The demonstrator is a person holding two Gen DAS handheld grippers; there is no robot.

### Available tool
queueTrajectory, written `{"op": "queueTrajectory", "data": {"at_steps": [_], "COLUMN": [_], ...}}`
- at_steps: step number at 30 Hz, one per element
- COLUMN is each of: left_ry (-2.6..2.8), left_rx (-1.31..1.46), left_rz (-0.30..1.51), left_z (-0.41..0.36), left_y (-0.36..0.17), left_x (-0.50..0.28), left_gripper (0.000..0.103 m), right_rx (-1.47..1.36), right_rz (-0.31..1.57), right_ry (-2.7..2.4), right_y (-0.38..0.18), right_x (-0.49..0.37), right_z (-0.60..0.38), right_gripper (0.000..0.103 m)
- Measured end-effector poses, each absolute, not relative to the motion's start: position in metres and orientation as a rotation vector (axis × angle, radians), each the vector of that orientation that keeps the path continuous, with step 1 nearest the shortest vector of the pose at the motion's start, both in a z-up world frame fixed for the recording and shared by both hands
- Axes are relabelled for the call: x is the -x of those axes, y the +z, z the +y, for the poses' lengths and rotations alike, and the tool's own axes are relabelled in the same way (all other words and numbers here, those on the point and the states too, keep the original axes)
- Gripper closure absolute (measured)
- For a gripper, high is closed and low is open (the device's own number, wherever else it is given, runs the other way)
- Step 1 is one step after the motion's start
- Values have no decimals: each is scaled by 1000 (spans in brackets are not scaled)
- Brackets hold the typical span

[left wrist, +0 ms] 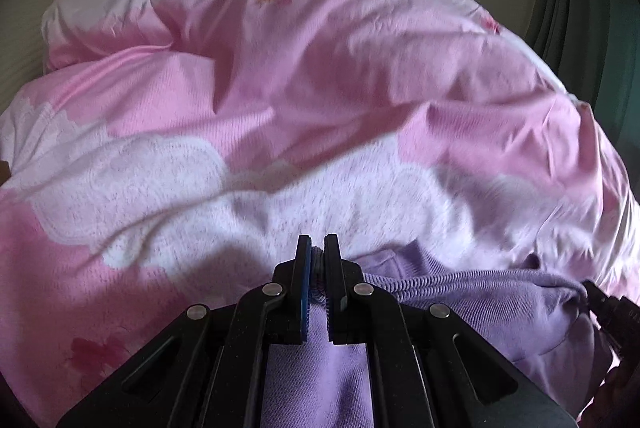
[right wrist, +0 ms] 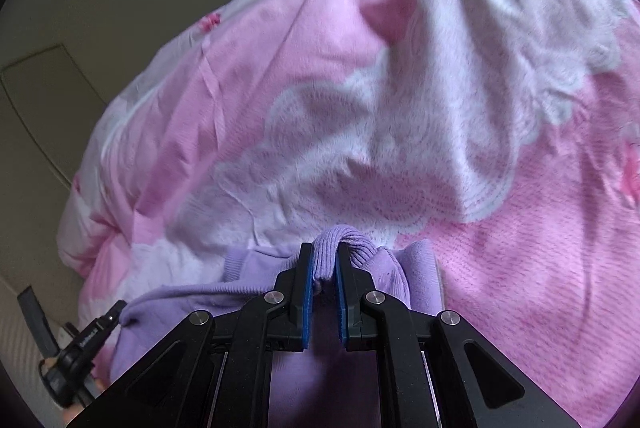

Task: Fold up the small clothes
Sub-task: 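Grasp the hem ribbing with both tools and lift it toward the collar, then lay the hem over the collar with both tools and open both tools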

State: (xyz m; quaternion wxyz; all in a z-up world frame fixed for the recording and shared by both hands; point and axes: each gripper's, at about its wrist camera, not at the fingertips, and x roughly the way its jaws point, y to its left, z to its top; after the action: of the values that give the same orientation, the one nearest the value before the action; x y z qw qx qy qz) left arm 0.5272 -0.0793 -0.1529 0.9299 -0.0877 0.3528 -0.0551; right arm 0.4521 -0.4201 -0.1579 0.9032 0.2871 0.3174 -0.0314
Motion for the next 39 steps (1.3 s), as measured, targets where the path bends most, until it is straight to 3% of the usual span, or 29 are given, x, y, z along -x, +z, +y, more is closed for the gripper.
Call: {"op": "queueTrajectory", "data": {"at_steps": [1,5,7,9,11,18,21,26,27,28,29,30,34,39], "left_ry": [-114,-118,-120,-121,-129,-197,-213,-217,-217,-215,-202,-193,-167,-134], "left_rx": [175,142,115,87,74,57,59,73,66,51,21,4,-11,9], "left_rz": [718,688,675,665,667,822,879,904,902,899,889,881,849,815], "left_z": [-79,-77,-76,-74,-70,-63,-67,-71,-73,-75,-79,-81,-85,-81], "left_y": [-152,-138,-130,-124,-120,-140,-154,-162,-162,-163,-164,-164,-164,-157], "left_x": [-526,-512,-504,-494,-488,-494,-497,-501,-502,-502,-501,-500,-499,-503], "left_gripper": [93,72,68,64,58,57,50,49,49,57,75,80,89,90], "right_rx": [-580,-519,-489,-455,-401,-117,-32,-40,-47,-63,-77,-85,-108,-146], "right_rz": [662,665,657,637,596,598,653,713,727,753,770,792,775,685], "right_ry": [-60,-55,-57,-88,-118,-157,-131,-111,-109,-105,-99,-93,-93,-155], "right_y": [-159,-151,-143,-134,-122,-105,-117,-132,-135,-139,-143,-148,-157,-145], "right_x": [-454,-453,-448,-441,-429,-418,-427,-441,-445,-450,-454,-458,-456,-445], "right_z": [-418,-409,-406,-405,-403,-383,-374,-380,-382,-385,-388,-389,-394,-405], "right_gripper": [92,83,70,38,35,36,36,36,40,45,62,79,87,90]}}
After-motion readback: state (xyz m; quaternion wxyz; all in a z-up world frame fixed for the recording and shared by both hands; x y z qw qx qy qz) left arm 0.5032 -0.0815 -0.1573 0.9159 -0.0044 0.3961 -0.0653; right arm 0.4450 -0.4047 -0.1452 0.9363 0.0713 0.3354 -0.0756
